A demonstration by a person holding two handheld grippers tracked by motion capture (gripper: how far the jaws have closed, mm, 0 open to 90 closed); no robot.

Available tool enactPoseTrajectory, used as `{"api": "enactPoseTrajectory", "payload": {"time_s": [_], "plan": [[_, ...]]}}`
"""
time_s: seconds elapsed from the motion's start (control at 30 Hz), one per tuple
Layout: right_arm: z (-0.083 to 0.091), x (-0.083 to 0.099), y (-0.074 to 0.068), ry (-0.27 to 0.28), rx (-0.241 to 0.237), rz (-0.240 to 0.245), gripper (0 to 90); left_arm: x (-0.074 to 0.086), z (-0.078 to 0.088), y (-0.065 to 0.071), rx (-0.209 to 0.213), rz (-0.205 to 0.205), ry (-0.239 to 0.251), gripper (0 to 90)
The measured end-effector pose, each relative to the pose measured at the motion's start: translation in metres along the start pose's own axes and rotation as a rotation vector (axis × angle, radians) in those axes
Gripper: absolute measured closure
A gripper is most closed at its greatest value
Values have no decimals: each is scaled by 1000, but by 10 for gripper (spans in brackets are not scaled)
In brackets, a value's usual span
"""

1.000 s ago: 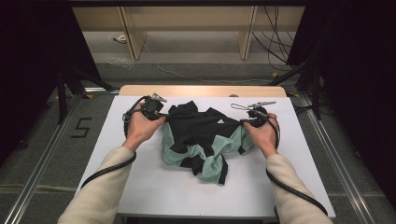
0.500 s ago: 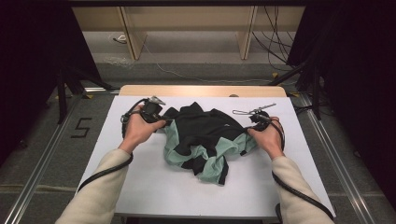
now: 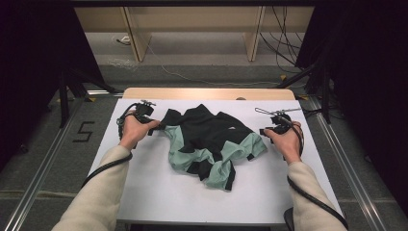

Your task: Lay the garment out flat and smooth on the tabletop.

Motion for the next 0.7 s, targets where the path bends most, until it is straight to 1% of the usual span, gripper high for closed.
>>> {"api": "enactPoseTrajectory", "payload": {"time_s": [0.07, 0.13, 0.17, 0.23, 0.27, 0.3, 0.33, 0.37, 0.4, 0.43, 0.47, 0.5, 0.53, 0.57, 0.6, 0.7], "plan": [[-4, 2, -2, -13, -8, 4, 636, 0, -5, 4, 13, -10, -14, 532], [-7, 5, -6, -32, -25, 14, 627, -1, -9, 7, 10, -35, -37, 553], [-9, 7, -9, -40, -32, 14, 625, 0, -10, 8, 9, -41, -47, 582], [-11, 9, -13, -58, -33, 34, 623, 2, -13, 10, 7, -61, -84, 646], [-12, 11, -14, -69, -34, 40, 623, 5, -15, 12, 2, -84, -110, 671], [-13, 13, -16, -83, -33, 53, 620, 7, -17, 14, 6, -102, -134, 701], [-14, 14, -17, -81, -21, 71, 632, 7, -19, 15, -3, -107, -138, 731], [-14, 14, -18, -85, -11, 97, 653, 7, -18, 16, -1, -107, -147, 760], [-13, 15, -20, -95, -4, 112, 706, 7, -18, 18, 3, -104, -153, 796], [-13, 17, -21, -104, 7, 131, 742, 8, -17, 19, -2, -112, -168, 812], [-13, 18, -24, -108, 32, 179, 818, 8, -16, 20, -6, -110, -178, 826], [-12, 20, -27, -126, 25, 195, 888, 9, -14, 21, -10, -101, -190, 832], [-11, 22, -30, -146, 22, 202, 896, 10, -12, 21, -19, -94, -194, 837], [-11, 22, -31, -157, 48, 238, 900, 12, -7, 22, -23, -82, -201, 842], [-11, 22, -31, -157, 48, 238, 900, 14, -4, 23, -21, -79, -204, 842], [-8, 21, -30, -155, 52, 228, 900, 20, 12, 27, -28, -98, -199, 843]]}}
Point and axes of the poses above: each handheld gripper's, and its own axes: z roughly backward along the jaws, x roughly out of its underside, y roughly to its right, the point moved 9 cm from there along -z, roughly forward along the jaws, and after that the axes turned 14 degrees about -z, right-handed, at the moved point
